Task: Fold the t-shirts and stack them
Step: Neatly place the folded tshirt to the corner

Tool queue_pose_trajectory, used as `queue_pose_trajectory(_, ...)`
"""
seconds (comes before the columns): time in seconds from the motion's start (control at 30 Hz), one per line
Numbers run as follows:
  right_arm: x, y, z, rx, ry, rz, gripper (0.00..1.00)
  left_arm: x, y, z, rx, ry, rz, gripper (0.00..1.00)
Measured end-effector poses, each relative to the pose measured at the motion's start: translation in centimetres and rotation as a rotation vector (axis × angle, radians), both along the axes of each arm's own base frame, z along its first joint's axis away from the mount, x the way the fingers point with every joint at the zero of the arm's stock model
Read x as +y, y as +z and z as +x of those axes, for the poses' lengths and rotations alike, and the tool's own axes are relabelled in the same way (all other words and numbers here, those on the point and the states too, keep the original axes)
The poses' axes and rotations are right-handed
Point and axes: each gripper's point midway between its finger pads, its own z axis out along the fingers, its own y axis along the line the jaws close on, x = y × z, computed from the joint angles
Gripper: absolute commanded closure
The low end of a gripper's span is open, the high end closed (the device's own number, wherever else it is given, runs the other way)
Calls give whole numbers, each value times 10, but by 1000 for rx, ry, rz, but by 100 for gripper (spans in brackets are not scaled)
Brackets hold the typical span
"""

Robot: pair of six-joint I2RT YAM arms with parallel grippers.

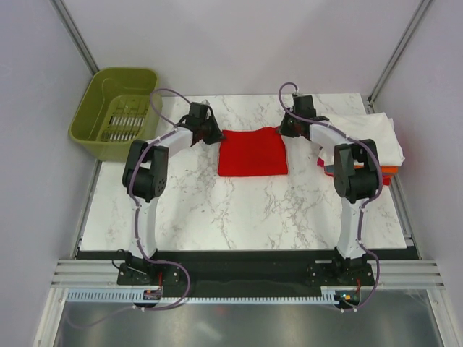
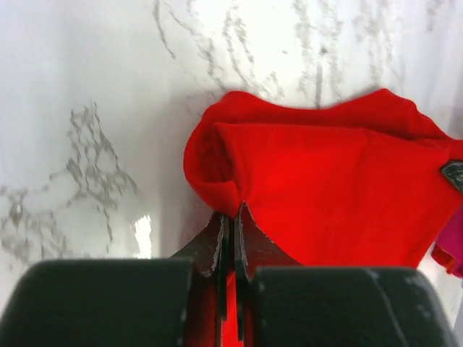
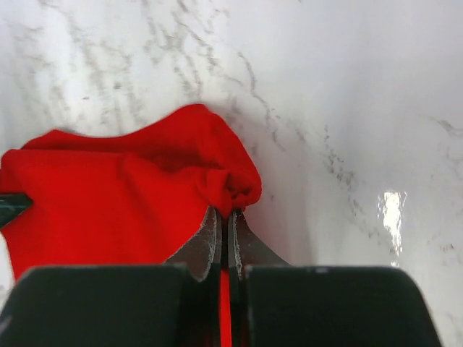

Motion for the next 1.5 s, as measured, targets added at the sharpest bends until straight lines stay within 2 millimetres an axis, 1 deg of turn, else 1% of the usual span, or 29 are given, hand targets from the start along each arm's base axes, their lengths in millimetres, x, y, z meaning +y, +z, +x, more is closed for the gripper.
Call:
queue_pose_trajectory(0.07,1,27,-7,-39,8,4,100,1,16,-6,-18,-3,-4,98)
queue_pose_trajectory(0.1,2,40,-9,-60,11,8,100,1,28,-10,-35,-5,-10,98)
queue_pose_trajectory(0.13,2,58,-12,-89,15,11,100,1,41,-14,-53,-7,-14,98)
queue_pose_trajectory(0.2,1,98,-19,-159,15,19,100,-2,76,-20,-112,-10,-28,98)
queue_pose_trajectory(0.23,-2,119,-22,-195,10,22,100,-4,98,-23,-151,-10,-36,98)
queue_pose_trajectory(0.27,-5,140,-25,-232,2,25,100,-6,115,-26,-181,-14,-44,98)
queue_pose_trajectory(0.33,-17,179,-35,-293,-28,24,100,-17,159,-36,-266,-25,-66,98)
queue_pose_trajectory(0.37,-26,199,-40,-312,-50,21,100,-24,180,-43,-306,-37,-79,98)
queue_pose_trajectory(0.4,-36,218,-45,-335,-72,20,100,-32,197,-50,-336,-48,-89,98)
queue_pose_trajectory(0.43,-45,234,-48,-356,-91,19,100,-41,217,-58,-375,-61,-101,98)
queue_pose_trajectory(0.53,-90,283,-66,-419,-181,12,100,-73,270,-88,-472,-109,-148,98)
queue_pose_trajectory(0.6,-119,307,-82,-445,-241,5,100,-92,295,-109,-512,-152,-183,98)
queue_pose_trajectory(0.67,-145,329,-100,-458,-300,-5,100,-108,314,-123,-543,-188,-217,98)
queue_pose_trajectory(0.7,-155,339,-108,-466,-325,-8,100,-119,327,-131,-563,-207,-239,98)
queue_pose_trajectory(0.77,-171,357,-120,-480,-367,-16,100,-134,342,-142,-588,-228,-263,98)
queue_pose_trajectory(0.83,-191,372,-130,-494,-416,-27,100,-154,358,-153,-614,-258,-293,98)
queue_pose_trajectory(0.9,-216,378,-141,-493,-482,-47,100,-181,373,-161,-640,-291,-327,98)
queue_pose_trajectory(0.97,-242,377,-150,-478,-556,-70,100,-210,380,-168,-653,-326,-354,98)
queue_pose_trajectory(1.03,-267,370,-159,-446,-629,-95,100,-235,377,-172,-653,-356,-369,98)
queue_pose_trajectory(1.07,-277,366,-163,-432,-656,-104,100,-246,373,-173,-649,-366,-372,98)
queue_pose_trajectory(1.13,-297,360,-171,-403,-717,-128,100,-267,359,-169,-632,-382,-371,98)
queue_pose_trajectory(1.2,-311,355,-179,-383,-763,-146,100,-285,340,-162,-607,-393,-370,98)
queue_pose_trajectory(1.3,-325,350,-183,-363,-802,-166,100,-302,315,-152,-566,-391,-378,98)
queue_pose_trajectory(1.4,-334,336,-182,-322,-817,-176,100,-314,287,-147,-506,-387,-384,98)
queue_pose_trajectory(1.43,-336,329,-181,-304,-819,-179,100,-317,280,-147,-492,-386,-386,98)
queue_pose_trajectory(1.5,-341,317,-179,-270,-824,-186,100,-320,275,-147,-476,-382,-393,98)
